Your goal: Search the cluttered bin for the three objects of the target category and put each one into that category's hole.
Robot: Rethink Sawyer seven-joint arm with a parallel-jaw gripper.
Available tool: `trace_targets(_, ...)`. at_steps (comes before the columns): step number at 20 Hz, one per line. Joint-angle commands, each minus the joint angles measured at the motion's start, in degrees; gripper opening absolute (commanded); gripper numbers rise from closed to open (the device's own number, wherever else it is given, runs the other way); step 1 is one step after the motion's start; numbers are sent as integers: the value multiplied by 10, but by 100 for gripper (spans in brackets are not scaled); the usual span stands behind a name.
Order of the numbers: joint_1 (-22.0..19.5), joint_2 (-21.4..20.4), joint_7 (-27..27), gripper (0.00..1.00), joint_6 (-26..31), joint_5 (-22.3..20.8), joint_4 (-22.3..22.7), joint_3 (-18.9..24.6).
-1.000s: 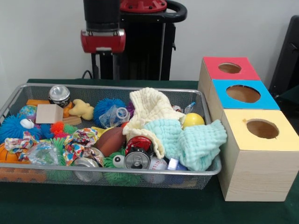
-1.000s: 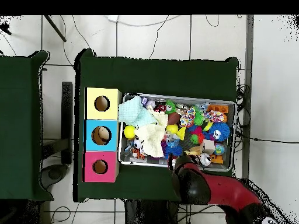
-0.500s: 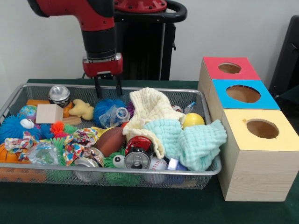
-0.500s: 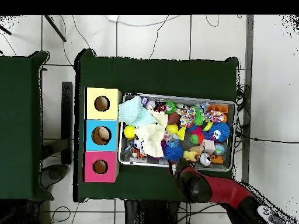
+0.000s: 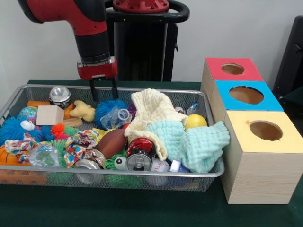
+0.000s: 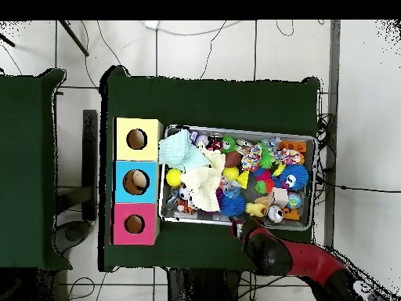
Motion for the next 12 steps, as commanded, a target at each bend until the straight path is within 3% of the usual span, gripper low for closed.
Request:
trace_targets(1,-12,11,-12,100,46,-35,-78,32)
trace_targets(8,-14,24,-12,100,42,-42,-93,34)
trace_targets(12,2,12,32,100,14,-26,-92,4)
